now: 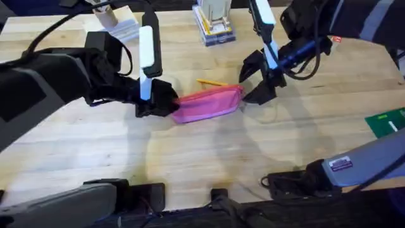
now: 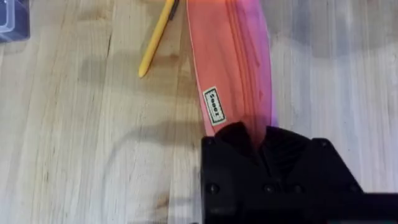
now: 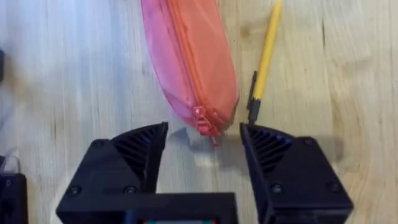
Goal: Unzip the bag, pick up the pens from the table one at a time and place them inside, then zip the bag closed.
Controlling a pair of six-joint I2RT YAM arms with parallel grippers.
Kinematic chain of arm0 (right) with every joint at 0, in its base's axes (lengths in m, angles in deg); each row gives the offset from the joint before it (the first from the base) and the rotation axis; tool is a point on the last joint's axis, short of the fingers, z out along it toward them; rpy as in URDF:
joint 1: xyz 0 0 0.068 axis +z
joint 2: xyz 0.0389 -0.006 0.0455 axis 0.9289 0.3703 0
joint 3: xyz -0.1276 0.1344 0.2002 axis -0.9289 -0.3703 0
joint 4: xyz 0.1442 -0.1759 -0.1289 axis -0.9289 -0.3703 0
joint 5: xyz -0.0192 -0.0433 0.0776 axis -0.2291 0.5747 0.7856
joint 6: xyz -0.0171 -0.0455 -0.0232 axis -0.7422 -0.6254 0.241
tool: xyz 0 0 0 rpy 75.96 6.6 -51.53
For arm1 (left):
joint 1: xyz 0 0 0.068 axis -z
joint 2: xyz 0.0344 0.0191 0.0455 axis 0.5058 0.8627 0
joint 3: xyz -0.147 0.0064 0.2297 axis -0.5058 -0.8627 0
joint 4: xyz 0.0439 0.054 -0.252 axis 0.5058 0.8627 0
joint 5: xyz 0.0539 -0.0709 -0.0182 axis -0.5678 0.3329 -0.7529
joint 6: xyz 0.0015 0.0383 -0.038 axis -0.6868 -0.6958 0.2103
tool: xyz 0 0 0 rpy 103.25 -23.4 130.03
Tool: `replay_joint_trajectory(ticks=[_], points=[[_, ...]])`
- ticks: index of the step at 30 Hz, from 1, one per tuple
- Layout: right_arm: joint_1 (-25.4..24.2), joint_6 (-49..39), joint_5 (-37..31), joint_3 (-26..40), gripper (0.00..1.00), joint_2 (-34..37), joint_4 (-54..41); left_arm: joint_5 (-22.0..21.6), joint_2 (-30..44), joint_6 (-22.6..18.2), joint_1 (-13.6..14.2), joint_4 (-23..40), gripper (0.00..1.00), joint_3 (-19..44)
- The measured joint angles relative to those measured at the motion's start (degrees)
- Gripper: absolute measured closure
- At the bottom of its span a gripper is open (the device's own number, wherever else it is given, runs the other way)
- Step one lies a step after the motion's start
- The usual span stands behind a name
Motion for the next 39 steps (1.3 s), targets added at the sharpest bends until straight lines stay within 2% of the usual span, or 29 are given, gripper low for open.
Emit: replay_joint_trajectory(ticks=[4,5,7,9,10,15,19,31,33,34,39], points=[[0.0,-0.01,0.0,0.0,0.378,0.01,0.01,0.0,0.0,0.0,0.0,0.0,0.959,0.0],[0.0,-0.13,0.0,0.0,0.443,0.01,0.02,0.0,0.0,0.0,0.0,0.0,0.959,0.0],[0.0,-0.22,0.02,0.0,0.635,-0.01,0.03,0.0,0.0,0.0,0.0,0.0,0.959,0.0],[0.0,-0.2,0.0,0.0,0.903,0.01,0.05,0.0,0.0,0.0,0.0,0.02,0.959,0.0],[0.0,-0.21,0.0,0.0,0.949,-0.01,-0.02,0.02,0.0,0.0,0.0,-0.02,0.958,0.0],[0.0,0.08,0.02,0.0,0.968,0.01,-0.25,0.01,0.0,0.0,0.0,-0.02,0.959,0.0],[0.0,0.48,0.12,0.0,0.968,-0.24,-4.15,0.04,0.0,0.0,0.0,0.04,0.959,0.0],[0.8,0.72,0.72,0.63,0.97,-6.27,-6.09,0.02,0.0,0.0,0.0,0.17,0.959,0.0],[1.66,0.72,1.09,0.63,0.97,-6.28,-6.08,0.02,0.0,0.0,0.0,0.17,0.959,0.0],[4.5,0.87,1.28,0.68,0.97,-6.28,-5.99,0.02,0.0,0.0,0.0,0.2,0.959,0.0],[8.91,0.95,1.27,2.41,0.97,-6.28,-6.04,0.01,0.0,0.0,-0.01,0.2,0.959,0.0]])
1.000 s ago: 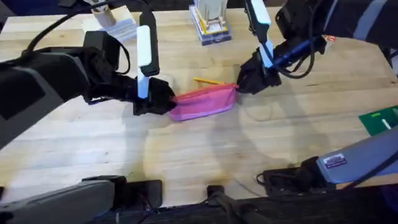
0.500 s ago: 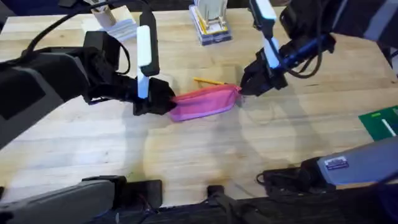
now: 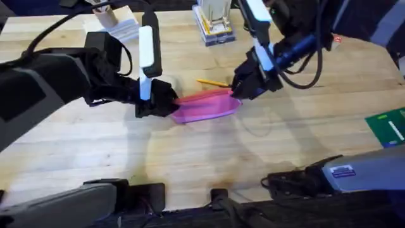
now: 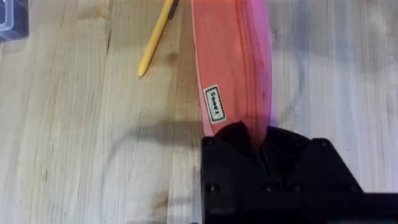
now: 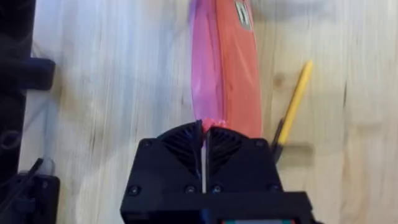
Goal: Unzip the bag, pick up the pens from the table one at a time and place them inside, then zip the bag closed.
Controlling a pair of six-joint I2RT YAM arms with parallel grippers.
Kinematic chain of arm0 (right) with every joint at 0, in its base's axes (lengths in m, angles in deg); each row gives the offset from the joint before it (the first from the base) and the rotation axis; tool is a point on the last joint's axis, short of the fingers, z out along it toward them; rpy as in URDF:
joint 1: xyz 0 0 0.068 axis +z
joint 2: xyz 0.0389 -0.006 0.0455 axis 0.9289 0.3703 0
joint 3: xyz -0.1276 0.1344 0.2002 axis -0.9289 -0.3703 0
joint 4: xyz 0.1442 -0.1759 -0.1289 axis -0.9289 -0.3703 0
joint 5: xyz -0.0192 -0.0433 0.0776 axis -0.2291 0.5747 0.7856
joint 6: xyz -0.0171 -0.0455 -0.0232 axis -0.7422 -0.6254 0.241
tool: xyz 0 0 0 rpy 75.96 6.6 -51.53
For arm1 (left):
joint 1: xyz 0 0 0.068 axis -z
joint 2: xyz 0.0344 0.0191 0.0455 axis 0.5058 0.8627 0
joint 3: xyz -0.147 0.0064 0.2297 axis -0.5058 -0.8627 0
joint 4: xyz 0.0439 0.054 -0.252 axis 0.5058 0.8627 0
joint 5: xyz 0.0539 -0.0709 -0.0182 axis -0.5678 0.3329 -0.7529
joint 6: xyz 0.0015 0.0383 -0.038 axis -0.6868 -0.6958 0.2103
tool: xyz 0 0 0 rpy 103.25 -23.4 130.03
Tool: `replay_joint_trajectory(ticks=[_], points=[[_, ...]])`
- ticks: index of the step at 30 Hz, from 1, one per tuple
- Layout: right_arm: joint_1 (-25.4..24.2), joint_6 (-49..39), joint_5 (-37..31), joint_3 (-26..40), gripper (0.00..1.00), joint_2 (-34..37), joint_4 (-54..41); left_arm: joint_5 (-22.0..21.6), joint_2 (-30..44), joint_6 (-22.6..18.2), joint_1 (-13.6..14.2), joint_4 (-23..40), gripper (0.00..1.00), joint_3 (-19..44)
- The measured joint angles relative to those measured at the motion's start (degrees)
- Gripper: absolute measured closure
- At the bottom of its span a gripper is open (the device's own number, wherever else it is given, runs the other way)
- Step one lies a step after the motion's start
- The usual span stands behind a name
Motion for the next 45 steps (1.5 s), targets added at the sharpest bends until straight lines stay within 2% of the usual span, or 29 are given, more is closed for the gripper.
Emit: replay_joint_trajectory(ticks=[6,21,27,32,33,35,37,40,41,45], points=[[6.18,3.35,-0.02,2.59,0.97,0.0,6.09,-0.03,0.0,0.0,-0.08,-0.52,0.959,0.0],[21.57,15.58,-1.61,2.62,0.971,0.17,21.87,-0.03,0.0,0.0,-0.53,-0.57,0.958,0.0],[24.84,18.49,2.79,3.09,0.971,0.22,24.04,-0.01,0.0,0.0,-0.51,-0.87,0.959,0.0],[24.13,20.14,3.87,3.09,0.963,0.2,23.53,0.01,0.0,0.0,-0.51,-0.85,0.958,0.0],[23.87,20.47,3.86,3.1,0.881,0.2,23.2,-0.01,-0.01,0.0,-0.51,-0.85,0.958,0.0],[23.22,20.77,3.69,3.1,0.623,0.2,22.78,-0.01,0.0,0.0,-0.51,-0.85,0.959,0.0],[22.56,20.91,3.29,3.1,0.454,-0.04,22.28,0.0,0.0,0.0,-0.51,-0.85,0.959,0.0],[21.59,21.12,2.36,3.1,0.067,-1.23,21.43,0.0,0.0,0.0,-0.51,-0.86,0.959,0.0],[21.31,21.16,1.9,3.1,0.022,-1.84,21.18,-0.01,0.0,0.0,-0.51,-0.86,0.958,0.0],[20.57,21.17,-0.96,3.1,0.006,-5.13,18.24,0.01,0.0,0.0,-0.51,-0.85,0.958,0.0]])
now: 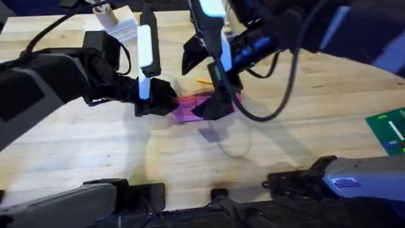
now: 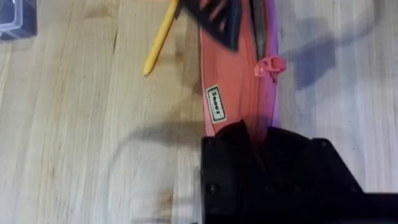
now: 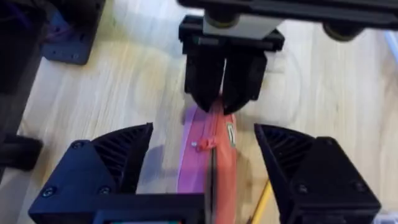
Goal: Unzip the bag, pick up the pens from the table one at a time and place them inside, then zip the bag closed.
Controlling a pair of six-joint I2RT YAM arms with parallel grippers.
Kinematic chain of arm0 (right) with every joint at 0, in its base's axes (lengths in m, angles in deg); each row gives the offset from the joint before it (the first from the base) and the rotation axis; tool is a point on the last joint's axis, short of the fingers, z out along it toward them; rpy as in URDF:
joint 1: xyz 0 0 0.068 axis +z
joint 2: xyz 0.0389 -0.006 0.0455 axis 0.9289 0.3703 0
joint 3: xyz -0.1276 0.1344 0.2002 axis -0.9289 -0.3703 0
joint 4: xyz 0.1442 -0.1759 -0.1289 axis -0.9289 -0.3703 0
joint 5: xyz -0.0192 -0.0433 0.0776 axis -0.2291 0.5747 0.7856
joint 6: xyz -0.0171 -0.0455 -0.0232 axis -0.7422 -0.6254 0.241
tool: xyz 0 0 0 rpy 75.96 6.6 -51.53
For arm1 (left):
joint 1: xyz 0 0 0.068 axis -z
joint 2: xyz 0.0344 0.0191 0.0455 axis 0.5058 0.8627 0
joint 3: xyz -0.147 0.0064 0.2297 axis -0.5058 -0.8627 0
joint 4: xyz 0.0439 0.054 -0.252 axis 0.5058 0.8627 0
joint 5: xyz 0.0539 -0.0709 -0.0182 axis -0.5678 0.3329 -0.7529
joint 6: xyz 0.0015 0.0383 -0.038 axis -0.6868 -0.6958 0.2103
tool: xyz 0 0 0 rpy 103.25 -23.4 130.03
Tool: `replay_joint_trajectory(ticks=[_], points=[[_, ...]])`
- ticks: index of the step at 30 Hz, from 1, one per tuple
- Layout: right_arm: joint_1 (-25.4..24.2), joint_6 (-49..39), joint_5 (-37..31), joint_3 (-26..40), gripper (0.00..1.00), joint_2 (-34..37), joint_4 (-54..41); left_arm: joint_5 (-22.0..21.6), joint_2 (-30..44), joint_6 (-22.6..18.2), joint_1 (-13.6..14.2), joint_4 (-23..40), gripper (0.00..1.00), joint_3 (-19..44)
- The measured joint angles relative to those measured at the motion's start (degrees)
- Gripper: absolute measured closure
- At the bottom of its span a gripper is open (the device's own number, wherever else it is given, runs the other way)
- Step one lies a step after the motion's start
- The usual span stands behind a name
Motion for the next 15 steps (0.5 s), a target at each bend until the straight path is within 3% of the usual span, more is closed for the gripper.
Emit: replay_joint_trajectory(ticks=[5,7,8,12,13,15], points=[[0.0,0.01,-5.22,0.0,0.006,-3.53,-3.6,-0.01,0.0,-0.02,0.0,-0.01,0.916,0.0],[0.0,0.0,-7.68,0.0,0.006,-5.13,-4.57,0.05,0.0,-0.03,0.0,0.0,0.833,0.0],[0.0,0.02,-8.92,0.0,0.006,-5.96,-4.88,0.19,0.0,-0.21,0.0,-0.02,0.721,0.0],[0.0,0.0,-13.54,0.0,0.005,-9.54,-6.45,0.46,0.0,-0.2,0.0,0.0,0.104,0.0],[0.0,0.02,-14.97,0.0,0.005,-10.5,-7.22,0.46,0.0,-0.11,0.0,0.04,0.03,0.0],[0.0,0.0,-17.27,0.0,0.005,-11.73,-8.49,0.48,0.0,-0.15,0.0,0.0,0.01,0.0]])
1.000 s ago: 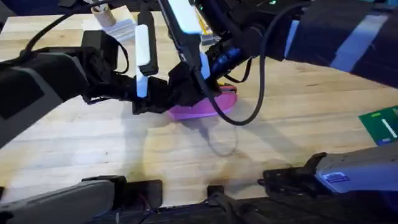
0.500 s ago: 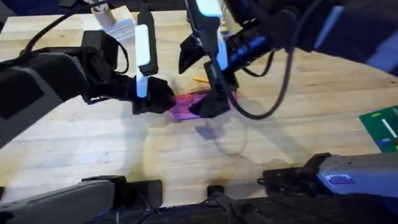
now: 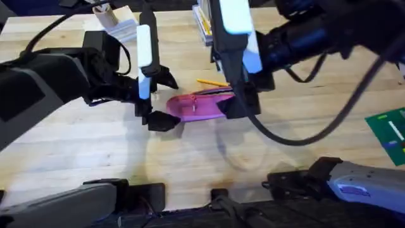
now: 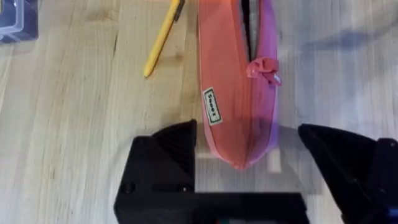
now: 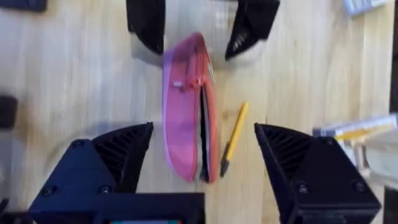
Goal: Unzip the bag, pick up the pens from the table one at a time and place them inside, then zip the bag closed.
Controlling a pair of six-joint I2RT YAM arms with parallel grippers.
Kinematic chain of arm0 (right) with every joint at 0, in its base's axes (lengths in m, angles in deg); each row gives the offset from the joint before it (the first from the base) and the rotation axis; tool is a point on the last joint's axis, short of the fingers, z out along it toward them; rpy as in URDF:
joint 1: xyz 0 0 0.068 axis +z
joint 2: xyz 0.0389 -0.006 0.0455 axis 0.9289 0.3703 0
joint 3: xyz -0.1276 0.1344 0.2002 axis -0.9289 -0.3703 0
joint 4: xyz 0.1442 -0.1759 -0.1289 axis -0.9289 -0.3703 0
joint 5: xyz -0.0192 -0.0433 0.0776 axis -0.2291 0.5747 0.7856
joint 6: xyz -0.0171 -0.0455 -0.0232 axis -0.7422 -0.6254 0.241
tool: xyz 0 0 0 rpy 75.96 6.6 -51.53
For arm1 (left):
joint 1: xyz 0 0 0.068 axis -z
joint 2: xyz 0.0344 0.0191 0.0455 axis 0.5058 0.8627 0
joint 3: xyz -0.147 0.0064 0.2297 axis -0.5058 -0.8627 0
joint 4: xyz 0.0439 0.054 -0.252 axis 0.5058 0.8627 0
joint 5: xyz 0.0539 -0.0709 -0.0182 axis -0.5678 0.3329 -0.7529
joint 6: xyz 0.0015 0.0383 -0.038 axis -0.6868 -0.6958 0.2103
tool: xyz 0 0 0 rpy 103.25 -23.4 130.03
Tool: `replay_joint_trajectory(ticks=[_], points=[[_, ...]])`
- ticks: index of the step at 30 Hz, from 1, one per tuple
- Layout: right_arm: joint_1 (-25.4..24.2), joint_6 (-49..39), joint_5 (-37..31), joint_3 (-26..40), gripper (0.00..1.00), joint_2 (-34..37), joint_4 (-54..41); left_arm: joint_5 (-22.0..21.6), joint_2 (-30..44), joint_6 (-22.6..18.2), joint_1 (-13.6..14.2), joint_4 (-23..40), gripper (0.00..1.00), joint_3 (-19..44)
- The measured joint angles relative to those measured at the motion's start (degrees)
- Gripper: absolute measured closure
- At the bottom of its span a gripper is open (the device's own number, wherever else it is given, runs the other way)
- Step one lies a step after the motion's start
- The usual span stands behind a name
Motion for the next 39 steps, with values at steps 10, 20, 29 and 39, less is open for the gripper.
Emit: replay_joint_trajectory(ticks=[10,20,29,39], points=[[0.02,0.0,-5.26,0.0,0.029,-0.71,-1.74,0.0,-0.7,-0.03,0.0,0.42,0.008,0.75],[0.02,0.0,-5.61,0.0,0.09,-0.58,-1.74,-0.62,-13.7,-0.07,-0.45,11.62,0.007,7.68],[0.02,-0.02,-5.62,0.02,0.622,3.45,-1.5,-1.58,-22.42,-0.04,-7.02,20.22,0.008,7.78],[0.02,0.19,-4.4,0.02,0.97,8.83,-0.12,-1.62,-24.94,-0.04,-11.17,22.14,0.007,7.78]])
